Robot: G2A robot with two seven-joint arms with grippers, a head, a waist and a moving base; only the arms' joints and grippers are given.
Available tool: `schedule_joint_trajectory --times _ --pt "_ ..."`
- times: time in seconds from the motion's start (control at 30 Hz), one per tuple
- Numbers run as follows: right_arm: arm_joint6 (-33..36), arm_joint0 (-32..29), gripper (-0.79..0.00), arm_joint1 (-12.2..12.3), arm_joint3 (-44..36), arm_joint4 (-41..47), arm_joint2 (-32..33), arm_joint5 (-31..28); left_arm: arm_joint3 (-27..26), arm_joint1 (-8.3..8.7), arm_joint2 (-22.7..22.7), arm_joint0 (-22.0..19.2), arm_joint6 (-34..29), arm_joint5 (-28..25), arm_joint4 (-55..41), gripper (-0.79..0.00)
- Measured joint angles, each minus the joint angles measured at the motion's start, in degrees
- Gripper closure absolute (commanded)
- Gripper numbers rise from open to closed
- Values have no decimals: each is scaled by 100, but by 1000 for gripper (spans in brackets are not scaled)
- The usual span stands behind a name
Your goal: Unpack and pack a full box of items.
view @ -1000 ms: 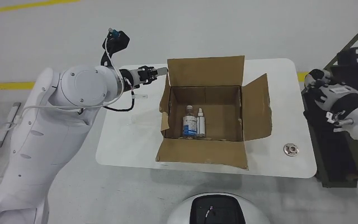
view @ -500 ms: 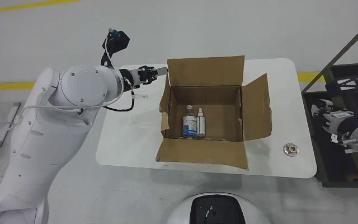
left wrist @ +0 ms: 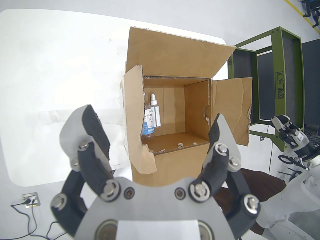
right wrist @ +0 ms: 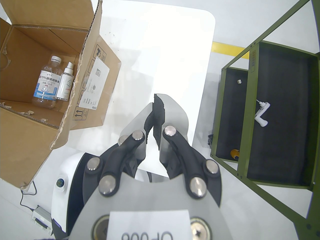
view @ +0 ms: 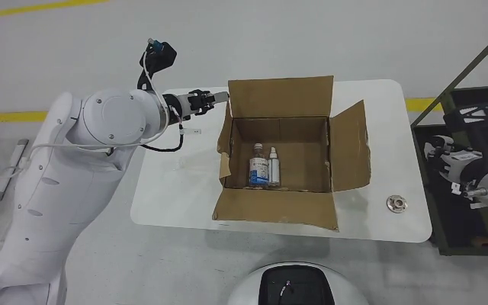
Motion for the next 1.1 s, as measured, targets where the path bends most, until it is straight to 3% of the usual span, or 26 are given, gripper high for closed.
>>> schedule_joint_trajectory --times 0.3,0.33,0.57,0.73,0.77,0.8,0.83,1.0,1.1 --pt "0 0 0 0 0 0 0 0 0 0 0 0 0 0 0 -785" --pt "0 0 -785 0 0 0 0 0 0 0 0 0 0 0 0 -785" --pt "-573 -177 -785 4 -98 453 3 -58 -42 21 -136 183 331 -117 -29 -785" --pt "-595 -224 -785 63 -99 530 120 -283 -163 65 -288 337 423 -89 77 -785" --pt "-523 -236 -388 83 -50 422 141 -381 -178 71 -300 352 399 -89 100 -785" --pt "-414 -253 -43 105 23 299 164 -485 -191 76 -306 361 375 -93 129 -785" --pt "-209 -269 0 139 130 132 198 -649 -199 79 -309 366 358 -99 148 -785" --pt "906 -331 0 292 606 -348 258 -1585 -198 78 -307 365 358 -101 149 -785" --pt "970 -533 -9 389 848 -468 141 -1640 -198 78 -307 365 358 -100 148 -785"
